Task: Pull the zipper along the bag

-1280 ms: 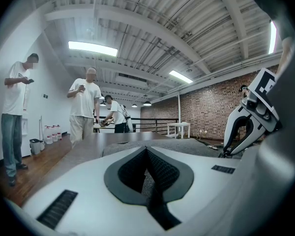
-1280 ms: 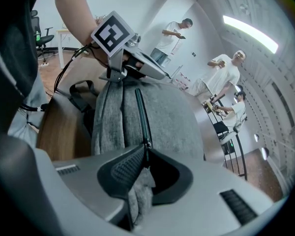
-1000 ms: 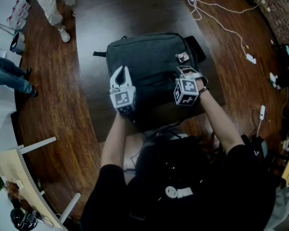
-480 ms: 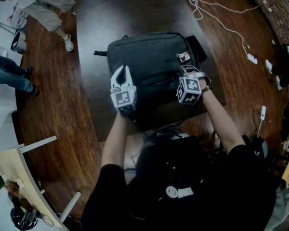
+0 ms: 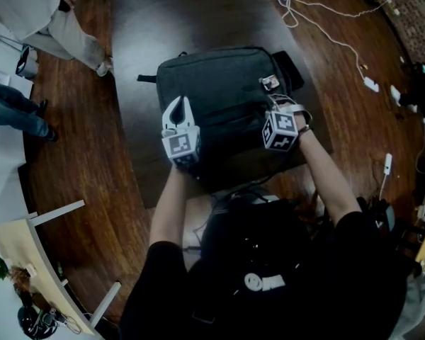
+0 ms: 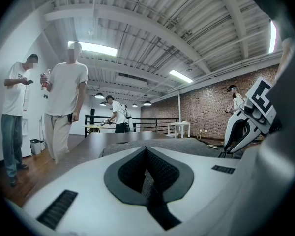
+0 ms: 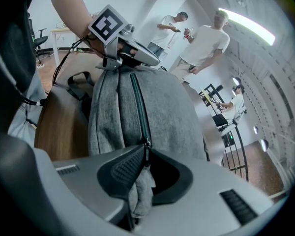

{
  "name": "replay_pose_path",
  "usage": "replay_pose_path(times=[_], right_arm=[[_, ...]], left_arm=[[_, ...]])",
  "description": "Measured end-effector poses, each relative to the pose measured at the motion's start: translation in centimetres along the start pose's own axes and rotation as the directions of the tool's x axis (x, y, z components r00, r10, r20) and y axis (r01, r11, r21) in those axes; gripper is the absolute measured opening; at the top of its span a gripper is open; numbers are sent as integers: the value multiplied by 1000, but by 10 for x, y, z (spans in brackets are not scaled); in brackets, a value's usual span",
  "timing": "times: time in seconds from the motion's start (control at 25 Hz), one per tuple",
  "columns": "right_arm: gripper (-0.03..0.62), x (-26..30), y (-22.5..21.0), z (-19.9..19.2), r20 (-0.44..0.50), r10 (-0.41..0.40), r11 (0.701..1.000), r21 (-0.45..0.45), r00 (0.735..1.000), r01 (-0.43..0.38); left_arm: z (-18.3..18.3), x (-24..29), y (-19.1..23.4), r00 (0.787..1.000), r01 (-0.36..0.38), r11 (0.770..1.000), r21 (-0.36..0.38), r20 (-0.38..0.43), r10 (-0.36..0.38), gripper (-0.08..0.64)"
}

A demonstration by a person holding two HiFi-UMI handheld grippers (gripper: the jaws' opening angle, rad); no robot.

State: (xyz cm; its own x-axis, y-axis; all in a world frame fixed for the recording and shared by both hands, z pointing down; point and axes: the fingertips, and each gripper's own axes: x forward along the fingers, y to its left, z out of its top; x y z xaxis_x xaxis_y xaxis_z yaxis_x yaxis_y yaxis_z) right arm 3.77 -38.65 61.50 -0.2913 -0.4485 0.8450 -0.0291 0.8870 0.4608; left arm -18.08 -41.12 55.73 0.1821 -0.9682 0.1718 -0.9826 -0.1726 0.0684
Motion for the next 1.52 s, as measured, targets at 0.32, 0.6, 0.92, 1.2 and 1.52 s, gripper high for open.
replay_pose_path(times=[0.32, 0.6, 0.92, 1.2, 1.52], right_arm=[[49, 4, -1, -5, -1, 4, 1000, 20, 1000, -4], [49, 8, -1, -10, 1, 2, 999, 40, 1000, -2], [52, 5, -2, -12, 64, -38, 995, 97, 997, 32], [26, -4, -2, -47, -7, -101, 979, 176, 995, 101], [5, -36, -8, -3, 187, -206, 819, 569, 960, 66]], left_arm=[[0, 1, 2, 1000, -1, 1000, 8, -3, 1, 5], [0, 0, 1, 1000, -1, 1000, 8, -3, 1, 5], [-3, 2, 1, 1000, -1, 1000, 6, -6, 1, 5], [-4, 2, -3, 1000, 3, 1000, 14, -17, -3, 5], [-8, 3, -1, 999, -5, 999, 52, -35, 6, 5]])
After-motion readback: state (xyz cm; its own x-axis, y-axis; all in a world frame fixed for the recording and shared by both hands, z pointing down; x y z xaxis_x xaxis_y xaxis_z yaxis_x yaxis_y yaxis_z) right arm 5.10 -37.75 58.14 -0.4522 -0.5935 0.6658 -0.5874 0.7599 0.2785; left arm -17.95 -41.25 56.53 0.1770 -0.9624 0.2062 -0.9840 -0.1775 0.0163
